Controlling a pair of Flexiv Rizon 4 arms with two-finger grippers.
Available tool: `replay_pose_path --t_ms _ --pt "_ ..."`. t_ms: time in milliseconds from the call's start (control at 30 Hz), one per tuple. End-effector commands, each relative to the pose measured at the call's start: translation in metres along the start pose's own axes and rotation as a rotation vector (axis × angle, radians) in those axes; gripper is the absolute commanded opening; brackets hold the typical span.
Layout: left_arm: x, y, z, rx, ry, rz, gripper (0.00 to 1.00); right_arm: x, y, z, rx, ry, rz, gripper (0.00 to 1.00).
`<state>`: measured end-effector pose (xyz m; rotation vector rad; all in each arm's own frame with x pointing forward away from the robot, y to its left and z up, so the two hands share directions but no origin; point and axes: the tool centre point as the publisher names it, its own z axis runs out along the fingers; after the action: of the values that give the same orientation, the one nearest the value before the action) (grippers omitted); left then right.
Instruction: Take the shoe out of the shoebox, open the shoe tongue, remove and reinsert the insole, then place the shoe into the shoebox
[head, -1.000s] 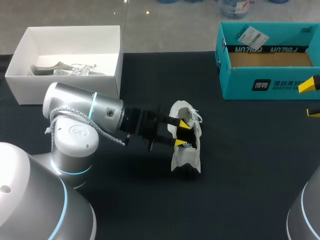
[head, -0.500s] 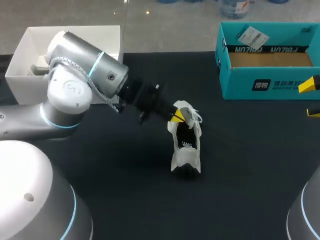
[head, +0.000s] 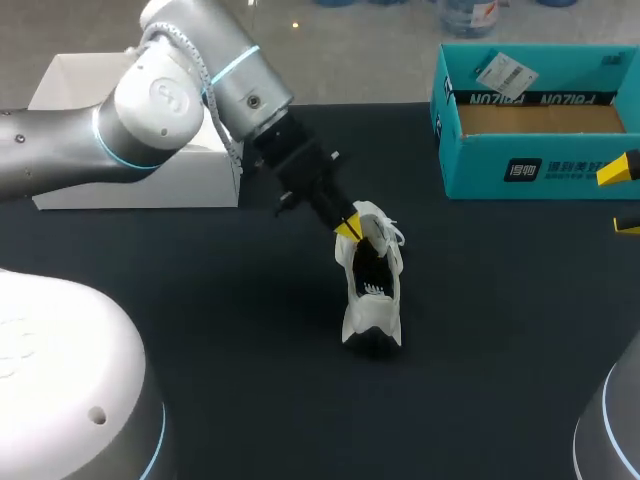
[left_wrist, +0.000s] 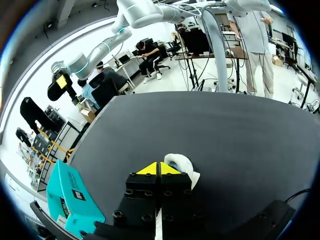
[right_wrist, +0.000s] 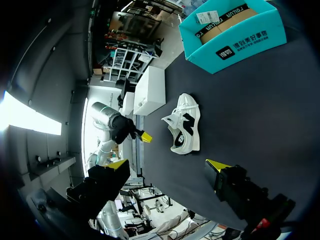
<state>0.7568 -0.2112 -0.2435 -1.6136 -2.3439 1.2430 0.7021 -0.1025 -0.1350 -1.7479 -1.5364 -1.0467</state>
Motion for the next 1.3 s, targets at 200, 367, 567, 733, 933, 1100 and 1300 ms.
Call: replay_pose_path --t_ms 200,367,567,733,933,1100,1300 --pt "-0.003 0.002 -0.001 0.0 0.106 0.0 0.0 0.0 -0.002 0.0 -0.003 -0.003 0.001 1.0" --pt "-0.012 0.002 0.014 -0.046 0.217 0.111 0.0 0.0 -0.002 0.0 -0.003 -0.003 0.001 1.0" --pt "-0.018 0.005 0.029 -0.099 0.296 0.201 0.0 0.0 -0.002 0.0 -0.003 -0.003 0.001 1.0" --pt "-0.019 0.016 0.04 -0.136 0.365 0.25 0.0 0.0 -0.002 0.0 -0.003 -0.003 0.001 1.0" --pt "-0.013 0.029 0.049 -0.139 0.427 0.304 0.0 0.0 -0.002 0.0 -0.003 -0.003 0.001 1.0" --pt "-0.006 0.038 0.06 -0.103 0.403 0.309 0.0 0.0 -0.002 0.0 -0.003 -0.003 0.001 1.0" --pt "0.004 0.055 0.078 -0.101 0.408 0.313 0.0 0.0 -0.002 0.0 -0.003 -0.003 0.001 1.0"
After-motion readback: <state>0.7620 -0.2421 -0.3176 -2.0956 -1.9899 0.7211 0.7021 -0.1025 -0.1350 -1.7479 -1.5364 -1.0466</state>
